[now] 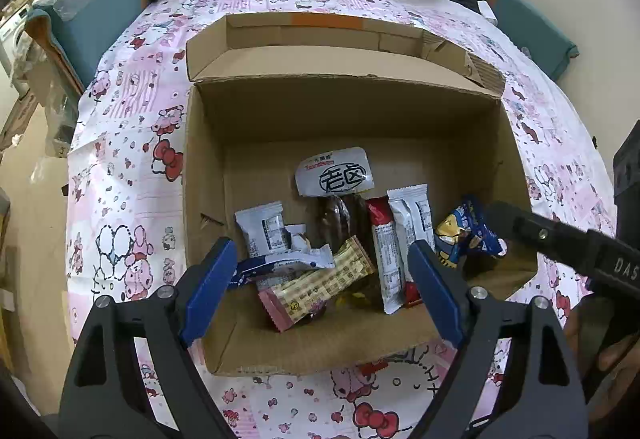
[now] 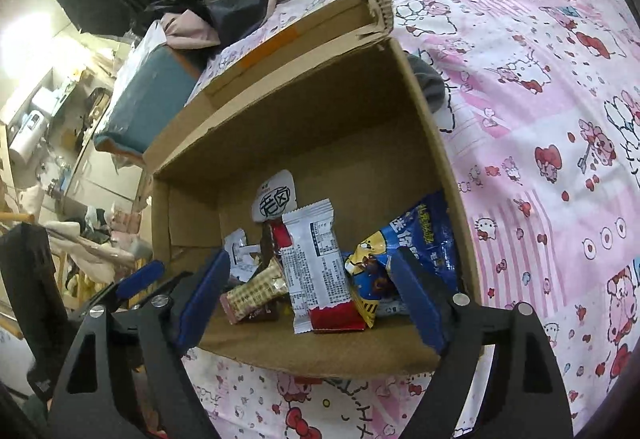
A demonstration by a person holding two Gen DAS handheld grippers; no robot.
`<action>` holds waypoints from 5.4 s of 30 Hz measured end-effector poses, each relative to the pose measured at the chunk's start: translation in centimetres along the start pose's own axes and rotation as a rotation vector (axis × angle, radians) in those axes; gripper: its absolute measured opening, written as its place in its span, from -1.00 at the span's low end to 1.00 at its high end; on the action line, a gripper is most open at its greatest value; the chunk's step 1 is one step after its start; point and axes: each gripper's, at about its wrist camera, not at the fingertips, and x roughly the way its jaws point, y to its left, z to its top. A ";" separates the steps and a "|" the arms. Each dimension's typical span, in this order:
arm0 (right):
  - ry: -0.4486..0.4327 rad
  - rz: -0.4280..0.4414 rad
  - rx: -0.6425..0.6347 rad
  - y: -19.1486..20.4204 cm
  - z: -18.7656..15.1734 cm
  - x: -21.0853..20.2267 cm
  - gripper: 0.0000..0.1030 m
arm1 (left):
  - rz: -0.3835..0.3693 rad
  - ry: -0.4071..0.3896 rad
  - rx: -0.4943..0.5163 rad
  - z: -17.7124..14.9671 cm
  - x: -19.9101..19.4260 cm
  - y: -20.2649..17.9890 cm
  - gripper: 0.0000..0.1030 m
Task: Organize snacks
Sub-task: 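Carry the tube snack and white-red packet into the box and open both grippers, then withdraw both open grippers from the box toward the snacks on the sheet, then grasp the small red snack packet on the sheet with the left gripper, then grasp the brown checkered wafer bar with the right gripper while the left holds the red packet, then carry the red packet and wafer bar into the box and open both grippers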
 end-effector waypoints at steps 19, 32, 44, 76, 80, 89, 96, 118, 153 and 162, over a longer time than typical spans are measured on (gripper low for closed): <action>-0.059 -0.014 0.053 -0.7 -5.1 -6.5 0.69 | 0.033 -0.041 -0.032 -3.8 -4.6 0.9 0.65; -0.024 -0.072 0.267 -4.9 -9.1 -8.7 0.72 | 0.088 0.006 -0.040 -9.0 -4.2 -0.7 0.63; -0.033 0.003 0.432 -7.7 -9.2 -9.0 0.72 | 0.107 0.146 0.028 -11.9 2.6 -4.6 0.27; 0.146 -0.099 0.295 -5.4 -9.7 -2.9 0.85 | -0.007 0.214 0.075 -10.8 -2.7 -1.3 -0.82; 0.208 -0.195 0.128 -2.7 -9.1 1.0 0.85 | -0.016 0.173 0.079 -9.9 -4.9 -0.2 -0.82; 0.249 -0.327 -0.112 0.3 -8.2 8.2 0.85 | -0.041 0.105 0.053 -9.5 -5.3 0.4 -0.82; 0.263 -0.331 -0.164 0.3 -8.0 9.8 0.46 | -0.073 0.128 0.017 -9.3 -4.9 0.8 -0.82; 0.432 -0.124 -0.226 4.4 -16.4 3.9 0.20 | 0.001 0.084 -0.123 -8.3 -6.2 4.6 -0.82; 0.552 -0.152 -0.524 6.3 -13.8 8.6 -0.46 | 0.070 0.078 -0.144 -7.7 -5.4 5.6 -0.81; 0.452 -0.086 -0.443 6.2 -12.4 1.4 -0.46 | 0.107 0.081 -0.118 -8.2 -5.0 5.6 -0.81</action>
